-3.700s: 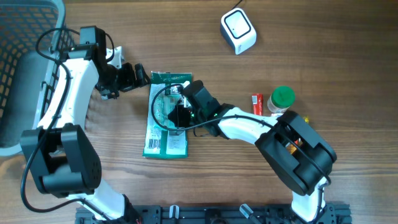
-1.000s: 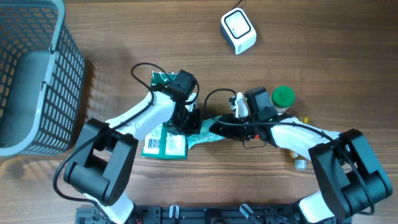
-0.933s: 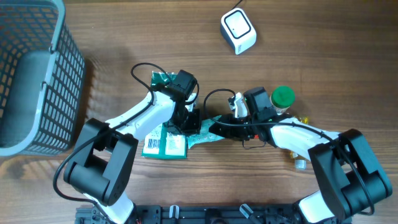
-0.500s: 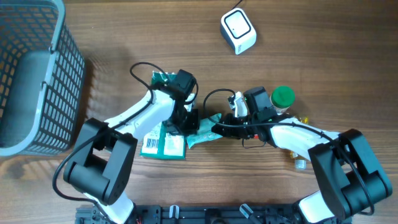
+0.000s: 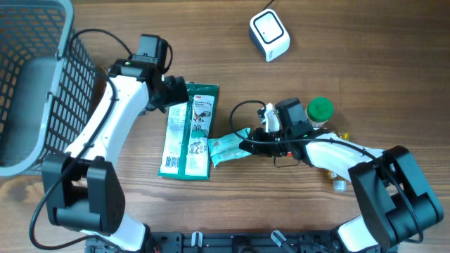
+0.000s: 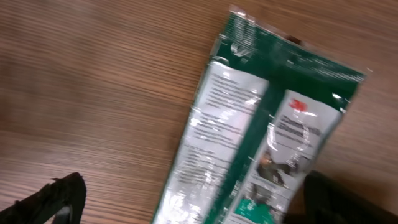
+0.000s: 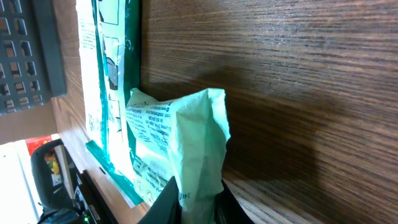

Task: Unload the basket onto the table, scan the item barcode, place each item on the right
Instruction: 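Pull the pale green glove out and lift it toward the scanner with the right gripper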

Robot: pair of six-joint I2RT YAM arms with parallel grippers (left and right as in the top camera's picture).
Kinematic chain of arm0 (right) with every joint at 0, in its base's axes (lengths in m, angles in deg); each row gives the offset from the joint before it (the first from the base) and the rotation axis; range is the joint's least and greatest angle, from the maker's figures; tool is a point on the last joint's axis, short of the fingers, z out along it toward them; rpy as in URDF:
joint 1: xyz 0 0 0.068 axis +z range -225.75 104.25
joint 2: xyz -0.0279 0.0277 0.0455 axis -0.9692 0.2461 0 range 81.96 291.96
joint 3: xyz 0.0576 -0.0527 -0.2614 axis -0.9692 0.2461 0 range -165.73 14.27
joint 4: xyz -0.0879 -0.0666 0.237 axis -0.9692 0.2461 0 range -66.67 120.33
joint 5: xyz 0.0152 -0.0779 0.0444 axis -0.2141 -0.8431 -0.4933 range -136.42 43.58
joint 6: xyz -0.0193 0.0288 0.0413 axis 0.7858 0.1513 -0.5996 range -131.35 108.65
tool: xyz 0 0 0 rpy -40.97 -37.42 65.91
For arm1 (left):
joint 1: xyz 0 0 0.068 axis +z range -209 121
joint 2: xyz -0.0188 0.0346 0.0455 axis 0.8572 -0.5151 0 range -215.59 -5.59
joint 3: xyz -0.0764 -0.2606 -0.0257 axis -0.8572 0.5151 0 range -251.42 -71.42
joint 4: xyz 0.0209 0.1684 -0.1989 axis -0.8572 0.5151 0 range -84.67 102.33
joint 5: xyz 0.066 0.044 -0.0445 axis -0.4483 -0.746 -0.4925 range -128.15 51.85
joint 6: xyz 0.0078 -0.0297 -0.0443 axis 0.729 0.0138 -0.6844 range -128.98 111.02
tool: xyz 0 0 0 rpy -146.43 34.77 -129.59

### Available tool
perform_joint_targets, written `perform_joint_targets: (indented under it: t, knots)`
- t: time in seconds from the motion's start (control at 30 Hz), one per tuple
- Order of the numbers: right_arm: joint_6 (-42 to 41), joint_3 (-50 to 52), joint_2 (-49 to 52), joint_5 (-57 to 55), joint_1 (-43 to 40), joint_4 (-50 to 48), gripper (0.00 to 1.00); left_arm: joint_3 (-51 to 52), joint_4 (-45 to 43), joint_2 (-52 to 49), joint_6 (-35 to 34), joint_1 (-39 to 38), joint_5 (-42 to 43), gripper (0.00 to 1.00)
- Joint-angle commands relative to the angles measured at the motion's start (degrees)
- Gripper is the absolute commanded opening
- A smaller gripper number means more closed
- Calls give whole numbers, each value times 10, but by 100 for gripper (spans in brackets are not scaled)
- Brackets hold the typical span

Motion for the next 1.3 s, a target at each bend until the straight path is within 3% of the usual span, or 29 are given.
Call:
perform_joint_targets:
  t: [0.0, 0.13, 0.3, 0.4, 0.53, 0.7, 0.97, 1.27]
  knots:
    - [12, -24, -1, -7, 4, -2, 4, -6, -2, 2, 3, 8, -26, 100]
    - [44, -103, -53, -18, 3, 70, 5, -6, -2, 2, 3, 8, -26, 100]
    - [193, -356, -84, -169, 3, 403, 4, -6, -2, 2, 3, 8, -26, 100]
    - [271, -445, -84, -285, 3, 460, 4, -6, -2, 2, 3, 8, -26, 100]
    - [429, -449, -78, -440, 3, 399, 4, -6, -2, 2, 3, 8, -26, 100]
    - [562, -449, -44, -581, 3, 282, 4, -6, -2, 2, 3, 8, -26, 100]
    - [755, -449, 63, -717, 3, 79, 4, -6, -2, 2, 3, 8, -26, 100]
    - [815, -449, 167, -737, 1, -64, 4, -6, -2, 2, 3, 8, -26, 100]
